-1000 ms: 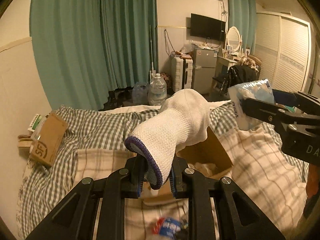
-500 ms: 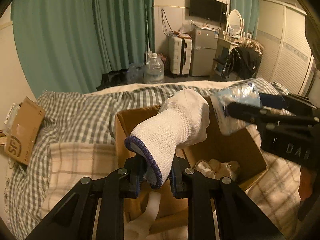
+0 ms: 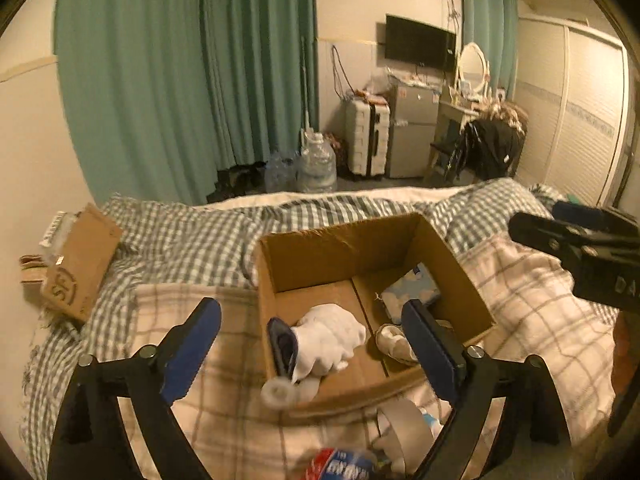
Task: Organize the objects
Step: 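Carry the tissue pack and sock into the box and open both grippers, then grasp the black cup by its rim with the right gripper, then grasp the clear water bottle with the left gripper, then carry the black cup and water bottle into the box and open both grippers, then grasp the white tape roll with the left gripper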
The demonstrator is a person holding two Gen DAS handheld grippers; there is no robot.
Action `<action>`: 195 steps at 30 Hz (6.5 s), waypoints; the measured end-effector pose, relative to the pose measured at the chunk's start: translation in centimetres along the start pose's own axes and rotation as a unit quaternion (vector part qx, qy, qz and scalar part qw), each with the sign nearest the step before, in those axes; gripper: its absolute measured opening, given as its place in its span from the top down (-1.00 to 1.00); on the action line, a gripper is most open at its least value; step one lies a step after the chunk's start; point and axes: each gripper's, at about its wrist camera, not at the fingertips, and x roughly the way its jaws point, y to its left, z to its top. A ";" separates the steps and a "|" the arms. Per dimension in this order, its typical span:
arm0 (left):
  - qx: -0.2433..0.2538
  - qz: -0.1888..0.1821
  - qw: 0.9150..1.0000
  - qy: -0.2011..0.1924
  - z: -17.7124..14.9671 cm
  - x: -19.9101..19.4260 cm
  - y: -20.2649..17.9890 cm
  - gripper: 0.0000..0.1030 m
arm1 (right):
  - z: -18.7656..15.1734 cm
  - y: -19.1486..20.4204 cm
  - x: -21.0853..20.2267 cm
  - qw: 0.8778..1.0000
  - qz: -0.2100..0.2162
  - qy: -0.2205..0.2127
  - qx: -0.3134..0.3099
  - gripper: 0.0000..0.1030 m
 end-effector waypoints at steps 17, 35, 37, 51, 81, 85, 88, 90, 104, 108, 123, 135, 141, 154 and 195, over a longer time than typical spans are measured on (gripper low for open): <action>-0.044 0.048 0.998 0.010 -9.5 -6.1 2.6 -0.98 | -8.9 4.5 -8.3 1.000 0.013 0.001 -0.027 -0.71; -0.083 0.058 0.989 0.106 -14.7 -2.3 5.4 -1.00 | -15.5 10.6 -1.1 0.985 0.056 0.128 -0.097 -0.71; -0.088 0.055 0.988 0.114 -14.9 -1.9 5.6 -1.00 | -15.8 11.2 -0.6 0.983 0.057 0.137 -0.105 -0.71; -0.094 0.046 0.986 0.127 -15.1 -1.3 5.7 -1.00 | -17.8 12.5 4.1 0.968 0.081 0.207 -0.119 -0.26; 0.012 -0.006 0.983 0.181 -14.6 4.6 -2.5 -0.93 | -13.6 5.9 -1.4 0.993 0.048 0.099 -0.040 -0.13; 0.031 -0.010 0.981 0.191 -15.0 5.1 -3.2 -0.46 | -13.6 6.1 -1.4 0.993 0.048 0.101 -0.040 -0.13; 0.036 -0.005 0.982 0.184 -15.0 4.7 -3.3 -0.36 | -13.6 6.1 -1.6 0.993 0.047 0.098 -0.040 -0.13; 0.037 -0.002 0.984 0.175 -15.0 4.0 -3.4 -0.34 | -13.6 6.1 -1.8 0.994 0.045 0.095 -0.040 -0.13; 0.004 0.004 0.995 0.103 -12.8 -2.7 -3.3 -0.29 | -13.1 5.6 -6.0 0.998 0.020 0.048 -0.037 -0.13; 0.006 0.006 0.997 0.076 -11.5 -4.7 -3.2 -0.26 | -12.6 5.4 -7.6 0.999 0.021 0.033 -0.033 -0.13; -0.007 -0.010 1.000 -0.010 -1.9 -6.6 -1.5 -0.26 | -3.4 6.4 -11.0 0.996 0.021 -0.051 -0.067 -0.13; -0.014 -0.003 0.999 -0.034 5.2 -0.5 -0.3 -0.25 | 3.9 6.0 -3.1 0.996 0.013 -0.042 -0.074 -0.12; -0.016 -0.002 1.000 -0.012 5.5 5.0 -0.2 -0.25 | 4.7 4.3 2.4 0.998 0.019 -0.020 -0.050 -0.12; -0.010 -0.008 0.999 0.030 3.6 10.9 -0.6 -0.26 | 2.7 1.5 9.1 0.999 0.038 0.029 -0.013 -0.13; -0.017 0.037 0.997 0.061 -10.5 0.5 -2.8 -1.00 | -10.8 1.1 -1.7 0.997 -0.048 0.064 -0.017 -0.84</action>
